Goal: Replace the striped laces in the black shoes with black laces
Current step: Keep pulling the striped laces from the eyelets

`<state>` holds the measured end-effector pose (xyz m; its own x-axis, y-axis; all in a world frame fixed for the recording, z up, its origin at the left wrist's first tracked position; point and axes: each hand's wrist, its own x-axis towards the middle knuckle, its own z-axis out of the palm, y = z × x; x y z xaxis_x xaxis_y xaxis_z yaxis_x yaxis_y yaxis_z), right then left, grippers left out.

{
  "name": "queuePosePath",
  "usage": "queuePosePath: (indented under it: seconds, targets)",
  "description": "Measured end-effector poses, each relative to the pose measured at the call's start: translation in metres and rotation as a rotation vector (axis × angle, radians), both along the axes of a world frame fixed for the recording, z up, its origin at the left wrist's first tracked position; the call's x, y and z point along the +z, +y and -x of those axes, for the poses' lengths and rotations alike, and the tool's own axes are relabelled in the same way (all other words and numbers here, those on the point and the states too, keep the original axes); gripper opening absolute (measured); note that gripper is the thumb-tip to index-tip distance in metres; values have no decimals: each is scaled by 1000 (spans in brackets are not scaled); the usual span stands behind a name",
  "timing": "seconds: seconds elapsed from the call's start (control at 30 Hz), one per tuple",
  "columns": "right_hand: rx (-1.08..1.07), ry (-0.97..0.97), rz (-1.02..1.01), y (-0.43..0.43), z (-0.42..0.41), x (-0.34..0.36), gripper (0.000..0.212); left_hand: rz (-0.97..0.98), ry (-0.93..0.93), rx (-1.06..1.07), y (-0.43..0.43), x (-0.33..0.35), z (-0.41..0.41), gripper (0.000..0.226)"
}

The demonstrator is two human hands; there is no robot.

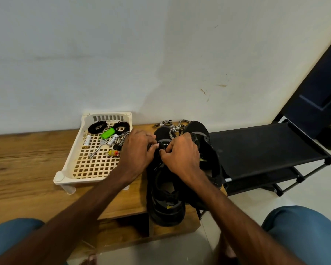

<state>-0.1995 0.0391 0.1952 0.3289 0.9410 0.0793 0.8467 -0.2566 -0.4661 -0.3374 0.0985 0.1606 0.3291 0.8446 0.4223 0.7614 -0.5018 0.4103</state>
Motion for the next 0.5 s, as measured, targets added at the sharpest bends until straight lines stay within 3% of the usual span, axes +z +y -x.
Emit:
queuePosePath:
  seconds: [0.4, 0.5]
  targets:
    - [-2, 6, -15, -3, -1, -1, 30, 184, -216, 43, 1, 13, -7, 8]
    - [-14, 6, -5, -1, -2, -1, 30, 333, -400, 70, 13, 22, 3, 9]
